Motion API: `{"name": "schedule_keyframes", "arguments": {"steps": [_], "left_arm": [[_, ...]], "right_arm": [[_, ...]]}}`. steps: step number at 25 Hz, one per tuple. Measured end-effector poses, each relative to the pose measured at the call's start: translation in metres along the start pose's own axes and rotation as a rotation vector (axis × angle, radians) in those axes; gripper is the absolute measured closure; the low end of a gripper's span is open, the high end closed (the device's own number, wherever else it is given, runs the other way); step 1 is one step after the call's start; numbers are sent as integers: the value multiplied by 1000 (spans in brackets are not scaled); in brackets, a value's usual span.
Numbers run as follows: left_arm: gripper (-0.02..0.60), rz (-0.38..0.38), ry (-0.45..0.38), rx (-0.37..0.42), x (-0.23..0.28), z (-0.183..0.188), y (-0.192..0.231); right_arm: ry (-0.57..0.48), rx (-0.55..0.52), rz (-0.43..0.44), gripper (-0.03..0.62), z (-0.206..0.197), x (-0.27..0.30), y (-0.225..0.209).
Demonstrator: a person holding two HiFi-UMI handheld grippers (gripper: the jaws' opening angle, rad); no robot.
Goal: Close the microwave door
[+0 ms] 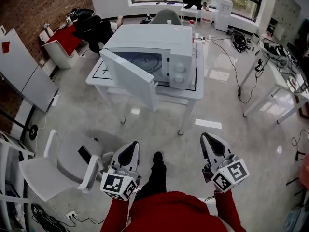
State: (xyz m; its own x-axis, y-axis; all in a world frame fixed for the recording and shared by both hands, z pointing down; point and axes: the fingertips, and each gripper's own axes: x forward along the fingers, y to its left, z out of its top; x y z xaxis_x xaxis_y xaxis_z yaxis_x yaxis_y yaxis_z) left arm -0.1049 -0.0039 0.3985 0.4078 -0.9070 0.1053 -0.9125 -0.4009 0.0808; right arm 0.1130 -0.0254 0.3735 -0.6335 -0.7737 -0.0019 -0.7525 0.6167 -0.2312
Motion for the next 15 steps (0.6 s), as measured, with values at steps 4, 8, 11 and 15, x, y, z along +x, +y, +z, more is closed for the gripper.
{"name": "schedule_keyframes", "arguments": {"steps": [4, 8, 11, 15], "left_arm": [[572, -29, -3, -6, 55, 13, 34], [573, -85, 5, -7, 102, 27, 59], [572, -138, 2, 16, 124, 31, 66], [573, -172, -13, -4, 134, 36, 74]], "right_arm": [[0, -24, -20, 580, 16, 54, -22], [-1, -52, -40, 580, 36, 105, -41], [-25, -47, -52, 580, 42, 128, -43], [-11, 0, -93, 580, 28, 143, -39]]}}
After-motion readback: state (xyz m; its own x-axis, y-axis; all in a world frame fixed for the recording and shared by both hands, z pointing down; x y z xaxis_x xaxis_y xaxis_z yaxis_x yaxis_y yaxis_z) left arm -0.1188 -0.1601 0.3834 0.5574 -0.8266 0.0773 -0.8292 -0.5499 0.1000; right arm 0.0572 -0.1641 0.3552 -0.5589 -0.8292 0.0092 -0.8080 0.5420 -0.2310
